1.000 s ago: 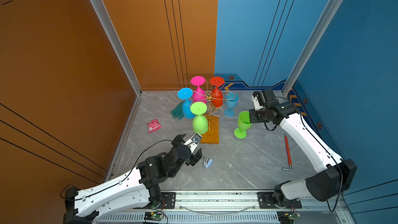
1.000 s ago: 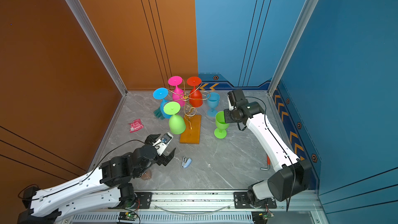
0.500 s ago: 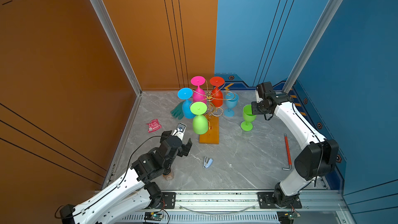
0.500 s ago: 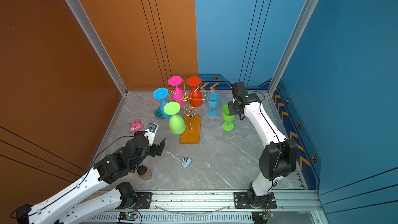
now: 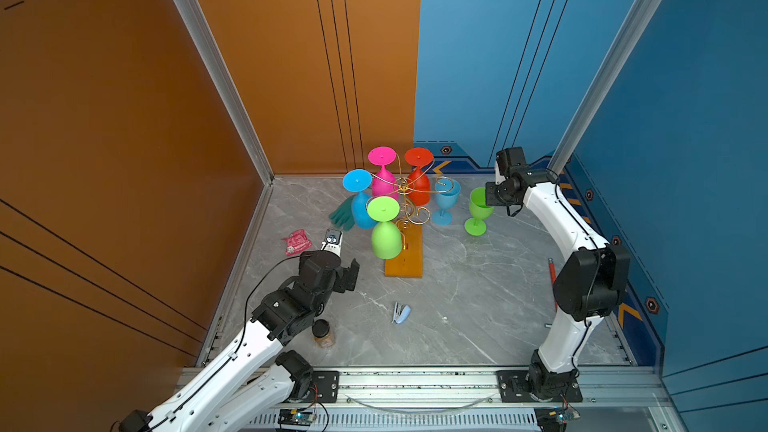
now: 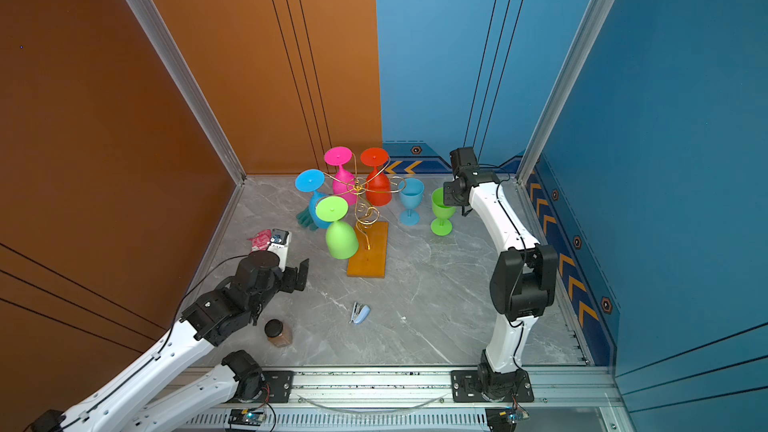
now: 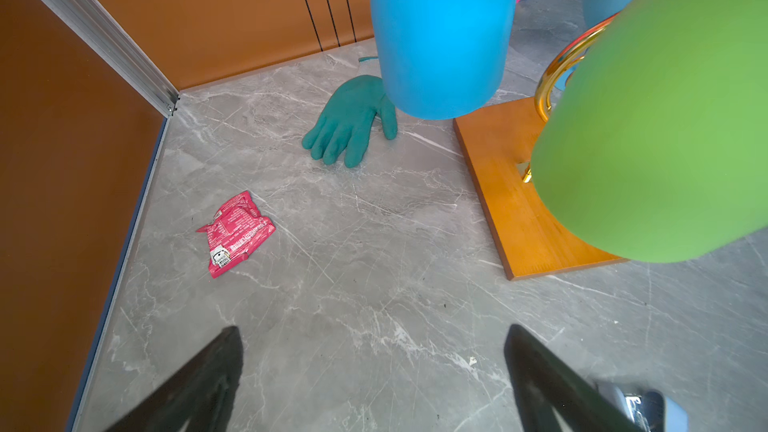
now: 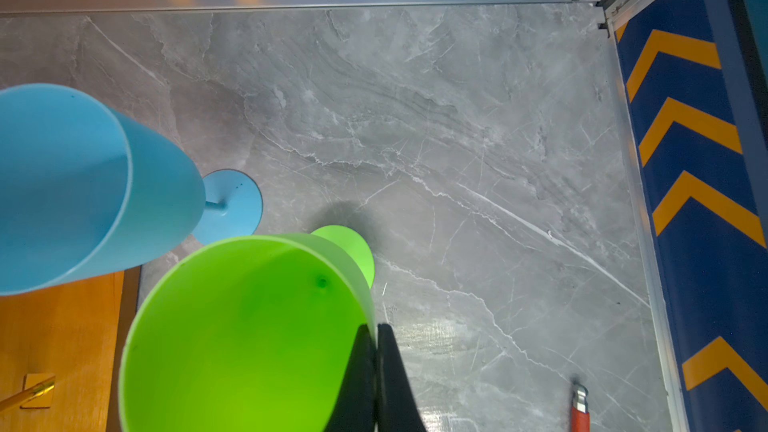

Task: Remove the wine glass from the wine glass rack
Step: 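Lower the green glass upright beside the light-blue glass and open the right gripper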

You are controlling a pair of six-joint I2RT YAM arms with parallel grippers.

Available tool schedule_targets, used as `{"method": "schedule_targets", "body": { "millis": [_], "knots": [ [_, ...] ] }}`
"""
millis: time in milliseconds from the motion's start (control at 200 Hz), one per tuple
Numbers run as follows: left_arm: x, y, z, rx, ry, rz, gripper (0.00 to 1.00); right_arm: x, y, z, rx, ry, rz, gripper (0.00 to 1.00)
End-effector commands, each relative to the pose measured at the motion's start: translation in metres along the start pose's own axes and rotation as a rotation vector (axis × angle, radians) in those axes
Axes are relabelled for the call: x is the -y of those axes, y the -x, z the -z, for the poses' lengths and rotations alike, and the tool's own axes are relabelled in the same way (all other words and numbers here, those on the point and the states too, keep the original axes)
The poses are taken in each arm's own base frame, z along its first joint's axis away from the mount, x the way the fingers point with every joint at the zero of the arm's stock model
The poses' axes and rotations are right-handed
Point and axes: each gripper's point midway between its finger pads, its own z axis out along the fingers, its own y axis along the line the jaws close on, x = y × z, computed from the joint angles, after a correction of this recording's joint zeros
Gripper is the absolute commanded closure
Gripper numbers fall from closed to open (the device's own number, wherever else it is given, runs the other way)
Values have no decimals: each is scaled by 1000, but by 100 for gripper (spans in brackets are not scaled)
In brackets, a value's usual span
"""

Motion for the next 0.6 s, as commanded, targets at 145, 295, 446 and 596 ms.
{"method": "schedule_targets", "body": {
  "millis": [145, 295, 446, 596],
  "knots": [
    [-1, 7, 4, 13, -19, 27, 2, -5, 30, -9, 50, 21, -41, 100],
    [-1, 7, 4, 12, -19, 24, 2, -7, 33, -19, 44, 29, -58, 100],
    [0, 7, 4, 12, -24, 21, 2, -6, 36, -29, 46, 27, -82, 100],
    [3, 8, 4, 22, -42, 23, 2, -6, 38, -36, 51, 25, -95, 100]
  ]
}}
